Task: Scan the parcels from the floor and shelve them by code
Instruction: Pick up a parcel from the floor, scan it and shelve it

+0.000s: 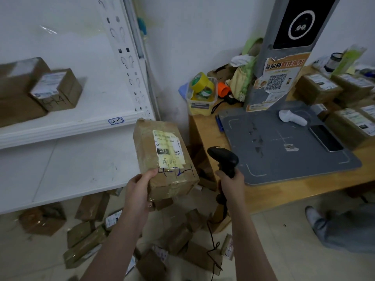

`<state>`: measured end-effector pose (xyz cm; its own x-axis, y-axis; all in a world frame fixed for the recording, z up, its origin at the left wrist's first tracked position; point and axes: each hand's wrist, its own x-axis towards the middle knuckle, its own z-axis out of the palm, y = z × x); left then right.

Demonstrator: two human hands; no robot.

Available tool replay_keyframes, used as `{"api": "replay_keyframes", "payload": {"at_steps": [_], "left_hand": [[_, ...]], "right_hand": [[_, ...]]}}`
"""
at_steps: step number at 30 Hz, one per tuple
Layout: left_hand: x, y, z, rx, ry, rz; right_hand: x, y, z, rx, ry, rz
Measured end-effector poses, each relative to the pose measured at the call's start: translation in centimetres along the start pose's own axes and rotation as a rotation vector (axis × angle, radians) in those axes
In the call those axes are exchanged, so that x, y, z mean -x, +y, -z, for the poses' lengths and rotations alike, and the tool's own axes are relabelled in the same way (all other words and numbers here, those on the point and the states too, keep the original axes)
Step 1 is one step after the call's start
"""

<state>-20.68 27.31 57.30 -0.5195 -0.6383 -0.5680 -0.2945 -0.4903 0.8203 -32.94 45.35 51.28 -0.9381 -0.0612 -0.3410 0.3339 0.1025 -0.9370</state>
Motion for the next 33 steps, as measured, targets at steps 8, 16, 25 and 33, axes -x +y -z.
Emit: {"api": "replay_keyframes", "payload": {"at_steps": [8,16,25,33], "left_hand": [[0.0,0.7,3.1,0.098,-0.048,-0.04],[0.8,-0.1,4.8,0.195,-0.125,-0.184],[1.7,-1.3,6.1,0.181,-0.166,-0.3],[3.1,-1.9,6.4,0.138,-0.219,-0.301]], "right_hand": [[7.1,-4.0,-3.7,-0.016,-0.185,0.072],[11.1,-4.5,-6.1,0.043,-0.347,0.15],[13.9,-5.5,-6.2,0.015,-0.361,0.203],[15.6,-6.2,-5.4,-0.003,-0.337,0.298]]}}
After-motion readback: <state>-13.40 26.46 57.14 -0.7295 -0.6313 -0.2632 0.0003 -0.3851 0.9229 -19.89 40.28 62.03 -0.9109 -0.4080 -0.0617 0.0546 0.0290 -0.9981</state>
